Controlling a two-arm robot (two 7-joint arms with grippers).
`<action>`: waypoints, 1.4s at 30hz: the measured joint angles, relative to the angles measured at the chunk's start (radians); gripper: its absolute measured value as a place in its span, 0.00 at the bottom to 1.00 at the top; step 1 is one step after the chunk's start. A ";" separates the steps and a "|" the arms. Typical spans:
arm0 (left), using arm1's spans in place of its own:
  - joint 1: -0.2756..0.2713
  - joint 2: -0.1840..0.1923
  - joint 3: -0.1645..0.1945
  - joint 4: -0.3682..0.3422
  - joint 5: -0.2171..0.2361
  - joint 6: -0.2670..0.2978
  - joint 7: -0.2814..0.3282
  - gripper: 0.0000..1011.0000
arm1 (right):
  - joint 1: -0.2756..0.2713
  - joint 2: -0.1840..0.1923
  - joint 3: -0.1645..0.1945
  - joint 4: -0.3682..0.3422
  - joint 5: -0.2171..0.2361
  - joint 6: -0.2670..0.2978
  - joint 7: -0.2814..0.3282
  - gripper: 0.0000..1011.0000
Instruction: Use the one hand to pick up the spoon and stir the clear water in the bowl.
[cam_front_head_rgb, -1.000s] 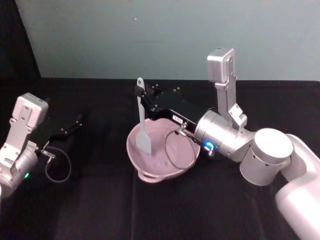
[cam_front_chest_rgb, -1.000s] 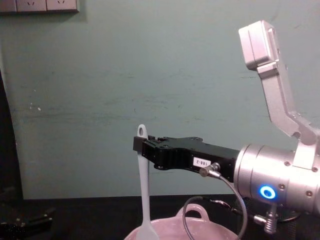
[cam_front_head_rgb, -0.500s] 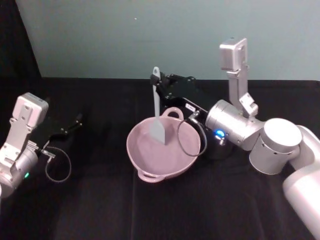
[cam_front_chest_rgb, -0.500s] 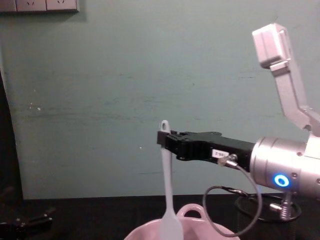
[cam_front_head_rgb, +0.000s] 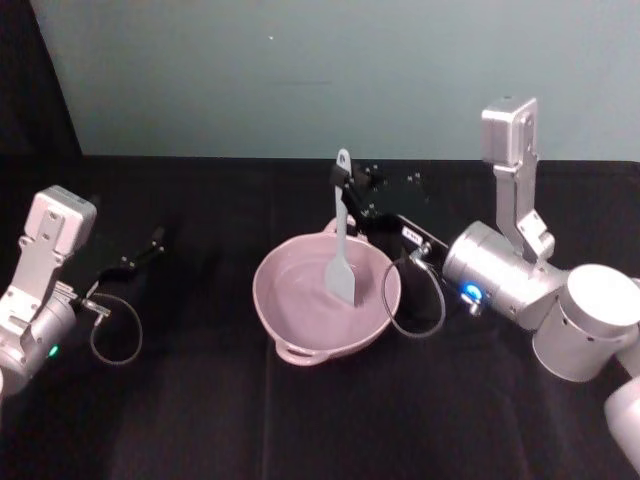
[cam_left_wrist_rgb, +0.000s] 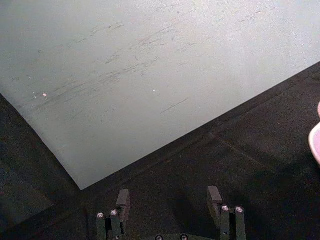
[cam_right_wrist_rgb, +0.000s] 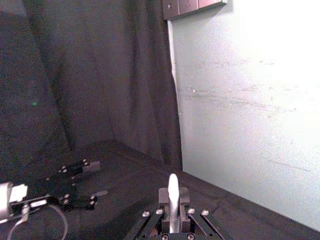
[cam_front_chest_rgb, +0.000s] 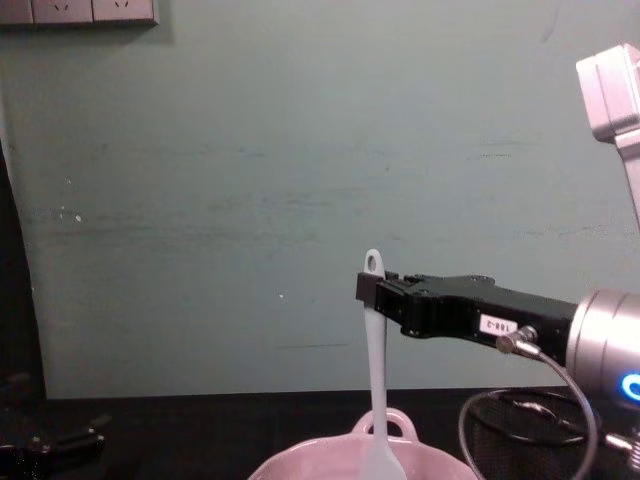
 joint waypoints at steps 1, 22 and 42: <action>0.000 0.000 0.000 0.000 0.000 0.000 0.000 1.00 | -0.007 0.003 0.000 -0.007 0.001 0.001 0.000 0.11; 0.000 0.000 0.000 0.000 0.000 0.000 0.000 1.00 | 0.029 -0.069 -0.077 0.034 -0.004 -0.009 0.029 0.11; 0.000 0.000 0.000 0.000 0.000 0.000 0.000 1.00 | 0.096 -0.067 -0.039 0.121 -0.011 -0.007 0.014 0.11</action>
